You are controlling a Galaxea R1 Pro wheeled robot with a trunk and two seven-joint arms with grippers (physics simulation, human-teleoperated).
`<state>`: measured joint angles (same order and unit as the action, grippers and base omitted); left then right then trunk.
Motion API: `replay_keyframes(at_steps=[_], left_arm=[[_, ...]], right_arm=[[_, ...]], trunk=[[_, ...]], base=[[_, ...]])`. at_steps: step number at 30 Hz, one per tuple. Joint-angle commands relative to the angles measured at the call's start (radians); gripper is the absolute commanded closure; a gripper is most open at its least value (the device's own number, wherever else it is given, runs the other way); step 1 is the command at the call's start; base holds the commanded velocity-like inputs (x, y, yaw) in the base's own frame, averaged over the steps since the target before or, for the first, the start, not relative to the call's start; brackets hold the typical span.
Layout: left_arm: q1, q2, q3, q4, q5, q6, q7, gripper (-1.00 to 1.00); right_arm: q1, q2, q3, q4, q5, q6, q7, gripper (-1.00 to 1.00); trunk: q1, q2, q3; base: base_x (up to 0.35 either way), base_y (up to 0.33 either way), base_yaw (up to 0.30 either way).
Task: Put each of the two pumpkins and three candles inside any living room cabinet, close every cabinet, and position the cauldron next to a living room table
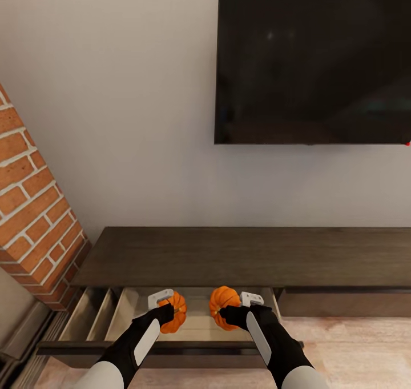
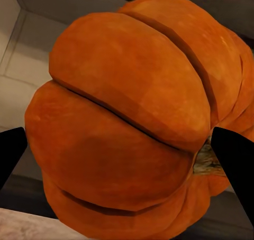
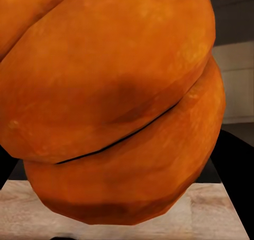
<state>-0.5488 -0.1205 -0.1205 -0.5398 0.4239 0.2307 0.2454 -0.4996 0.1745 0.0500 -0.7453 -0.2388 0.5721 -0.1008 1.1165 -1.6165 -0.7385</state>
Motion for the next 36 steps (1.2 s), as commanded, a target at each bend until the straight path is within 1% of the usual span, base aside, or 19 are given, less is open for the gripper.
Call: replay_keyframes(at_steps=[1,14,20,30,36], left_arm=[[0.0,0.001,-0.006,-0.002,0.01,0.001,0.009,1.0],[0.0,0.001,-0.007,0.007,0.01,-0.015,0.009,1.0],[0.0,0.001,-0.007,0.008,0.01,-0.016,0.009,1.0],[0.0,0.001,-0.007,0.008,0.01,-0.016,0.009,1.0],[0.0,0.001,-0.006,0.008,0.01,-0.016,0.004,1.0]], right_arm=[[0.0,0.0,0.002,-0.002,-0.011,0.003,-0.01,1.0],[0.0,0.0,0.002,-0.002,-0.01,0.001,-0.01,1.0],[0.0,0.0,0.003,0.013,-0.01,-0.031,-0.01,1.0],[0.0,0.0,0.003,0.018,-0.01,-0.037,-0.01,1.0],[0.0,0.0,0.003,0.018,-0.01,-0.038,-0.01,1.0]], trunk=[[0.004,-0.008,-0.004],[0.054,-0.099,-0.045],[0.077,-0.141,-0.064],[0.115,-0.211,-0.095],[0.115,-0.211,-0.095]], base=[[0.0,0.0,0.0],[0.0,0.0,0.0],[0.0,0.0,0.0],[0.0,0.0,0.0],[0.0,0.0,0.0]])
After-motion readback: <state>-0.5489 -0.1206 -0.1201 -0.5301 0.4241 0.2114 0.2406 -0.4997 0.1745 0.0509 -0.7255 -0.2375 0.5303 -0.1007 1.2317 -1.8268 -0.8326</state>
